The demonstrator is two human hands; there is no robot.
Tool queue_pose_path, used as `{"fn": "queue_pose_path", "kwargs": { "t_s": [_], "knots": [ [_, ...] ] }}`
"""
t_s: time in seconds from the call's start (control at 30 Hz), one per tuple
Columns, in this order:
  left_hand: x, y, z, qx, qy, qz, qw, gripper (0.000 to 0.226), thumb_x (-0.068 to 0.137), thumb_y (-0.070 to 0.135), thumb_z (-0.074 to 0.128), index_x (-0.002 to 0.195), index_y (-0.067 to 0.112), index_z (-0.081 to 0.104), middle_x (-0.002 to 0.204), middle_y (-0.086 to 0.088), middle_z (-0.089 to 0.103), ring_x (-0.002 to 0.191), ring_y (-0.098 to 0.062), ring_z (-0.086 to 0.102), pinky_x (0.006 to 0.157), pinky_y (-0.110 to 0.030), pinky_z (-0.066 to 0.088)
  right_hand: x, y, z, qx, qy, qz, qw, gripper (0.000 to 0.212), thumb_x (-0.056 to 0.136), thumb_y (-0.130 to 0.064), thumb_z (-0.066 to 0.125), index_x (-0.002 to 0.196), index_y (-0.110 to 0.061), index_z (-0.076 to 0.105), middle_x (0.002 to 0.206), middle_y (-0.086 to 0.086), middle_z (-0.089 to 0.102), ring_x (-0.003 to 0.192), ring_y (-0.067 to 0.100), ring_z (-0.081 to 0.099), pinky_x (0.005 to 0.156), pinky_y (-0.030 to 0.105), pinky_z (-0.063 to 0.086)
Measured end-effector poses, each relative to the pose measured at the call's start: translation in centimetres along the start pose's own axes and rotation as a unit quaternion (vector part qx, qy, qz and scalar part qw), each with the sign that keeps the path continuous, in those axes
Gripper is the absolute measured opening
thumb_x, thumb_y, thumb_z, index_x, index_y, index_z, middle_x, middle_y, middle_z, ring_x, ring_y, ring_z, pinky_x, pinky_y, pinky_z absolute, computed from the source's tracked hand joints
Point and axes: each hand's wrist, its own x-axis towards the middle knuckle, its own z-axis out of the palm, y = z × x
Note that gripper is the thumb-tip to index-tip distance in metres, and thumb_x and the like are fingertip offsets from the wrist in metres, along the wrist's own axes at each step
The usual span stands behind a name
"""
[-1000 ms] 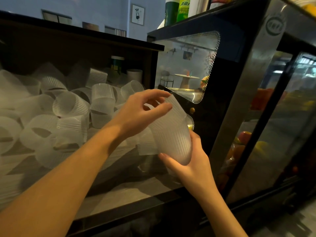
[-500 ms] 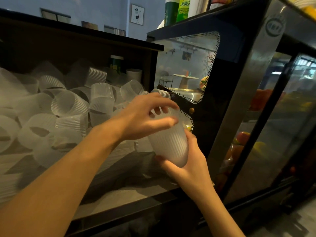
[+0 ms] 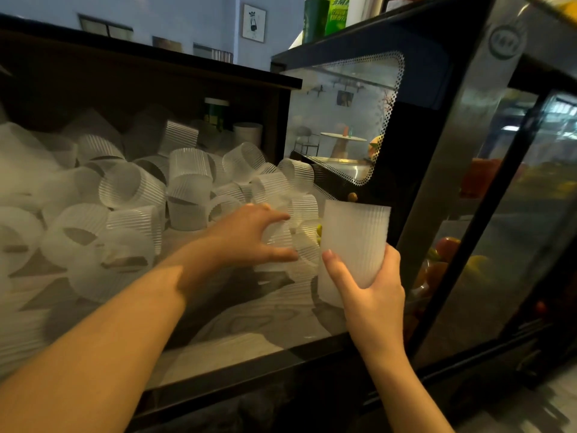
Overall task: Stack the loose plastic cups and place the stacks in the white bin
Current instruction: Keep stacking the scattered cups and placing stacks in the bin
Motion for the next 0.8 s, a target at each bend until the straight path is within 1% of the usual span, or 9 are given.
{"fn": "queue_pose_path", "kwargs": {
  "t_s": [0.1, 0.23, 0.27, 0.33, 0.43, 0.5, 0.57, 0.63, 0.8],
  "knots": [
    [0.1, 0.0, 0.1, 0.011, -0.015, -0.006, 1.000, 0.085, 0.078, 0.059, 0.070, 0.149, 0.030, 0.033, 0.149, 0.003, 0.040, 0.135, -0.016, 0.035, 0.108, -0.035, 0.033, 0.0, 0.1, 0.1, -0.014, 0.003, 0.001, 1.000, 0.076, 0.068, -0.061, 0.069, 0.129, -0.028, 0.038, 0.107, -0.017, 0.050, 0.096, -0.001, 0.057, 0.064, 0.020, 0.057],
    [0.5, -0.2, -0.3, -0.090, 0.094, -0.020, 0.991, 0.075, 0.074, 0.055, 0.074, 0.136, 0.025, 0.043, 0.133, 0.000, 0.051, 0.112, -0.013, 0.050, 0.086, -0.020, 0.043, 0.0, 0.3, 0.0, -0.020, -0.005, 0.006, 1.000, 0.074, 0.069, -0.059, 0.071, 0.128, -0.030, 0.038, 0.108, -0.018, 0.050, 0.096, 0.000, 0.057, 0.065, 0.018, 0.056],
    [0.6, -0.1, -0.5, -0.154, 0.125, -0.026, 0.980, 0.078, 0.073, 0.055, 0.073, 0.137, 0.023, 0.042, 0.129, 0.000, 0.051, 0.105, -0.011, 0.053, 0.079, -0.014, 0.044, 0.1, 0.4, 0.0, -0.024, -0.013, 0.008, 1.000, 0.074, 0.069, -0.059, 0.071, 0.129, -0.031, 0.037, 0.108, -0.017, 0.050, 0.096, 0.002, 0.058, 0.065, 0.020, 0.057],
    [0.6, 0.2, -1.2, -0.287, 0.177, -0.043, 0.940, 0.085, 0.073, 0.060, 0.069, 0.142, 0.025, 0.035, 0.126, -0.001, 0.049, 0.102, -0.010, 0.055, 0.073, -0.014, 0.046, 0.2, 0.3, 0.1, -0.044, -0.038, 0.010, 0.998, 0.077, 0.066, -0.063, 0.071, 0.129, -0.034, 0.036, 0.110, -0.017, 0.050, 0.097, 0.007, 0.059, 0.070, 0.026, 0.059],
    [0.4, 1.0, -1.9, -0.453, 0.233, -0.058, 0.859, 0.081, 0.079, 0.065, 0.057, 0.146, 0.026, 0.035, 0.135, -0.004, 0.046, 0.116, -0.020, 0.055, 0.087, -0.032, 0.053, 0.5, 0.4, 0.4, -0.065, -0.066, 0.001, 0.996, 0.078, 0.067, -0.065, 0.073, 0.129, -0.040, 0.033, 0.110, -0.019, 0.049, 0.098, 0.006, 0.058, 0.074, 0.031, 0.059],
    [0.4, 1.8, -1.8, -0.496, 0.251, -0.031, 0.831, 0.069, 0.083, 0.059, 0.051, 0.140, 0.021, 0.046, 0.128, -0.003, 0.052, 0.115, -0.021, 0.056, 0.093, -0.040, 0.055, 0.6, 0.5, 0.5, -0.076, -0.085, -0.006, 0.993, 0.083, 0.065, -0.068, 0.073, 0.132, -0.041, 0.031, 0.110, -0.021, 0.049, 0.098, 0.004, 0.057, 0.074, 0.031, 0.059],
    [0.2, 3.0, -1.3, -0.484, 0.253, -0.004, 0.838, 0.065, 0.083, 0.060, 0.050, 0.133, 0.018, 0.054, 0.119, 0.001, 0.057, 0.112, -0.019, 0.058, 0.092, -0.036, 0.055, 0.7, 0.5, 0.5, -0.087, -0.103, -0.014, 0.991, 0.090, 0.062, -0.072, 0.068, 0.136, -0.040, 0.030, 0.112, -0.023, 0.047, 0.099, 0.002, 0.056, 0.074, 0.031, 0.060],
    [0.1, 3.8, -0.9, -0.468, 0.241, 0.017, 0.850, 0.071, 0.080, 0.063, 0.052, 0.135, 0.020, 0.053, 0.125, 0.002, 0.058, 0.114, -0.013, 0.058, 0.091, -0.031, 0.054, 0.7, 0.5, 0.5, -0.086, -0.113, -0.019, 0.990, 0.096, 0.060, -0.075, 0.066, 0.140, -0.039, 0.028, 0.114, -0.022, 0.046, 0.101, 0.003, 0.056, 0.074, 0.031, 0.060],
    [0.0, 4.1, -1.3, -0.441, 0.245, 0.045, 0.862, 0.061, 0.086, 0.054, 0.053, 0.138, 0.022, 0.052, 0.128, 0.007, 0.059, 0.116, -0.004, 0.057, 0.094, -0.027, 0.052, 0.7, 0.3, 0.3, -0.080, -0.122, -0.028, 0.989, 0.096, 0.060, -0.074, 0.065, 0.141, -0.036, 0.030, 0.114, -0.021, 0.049, 0.100, 0.003, 0.057, 0.074, 0.032, 0.059]
  ]
}}
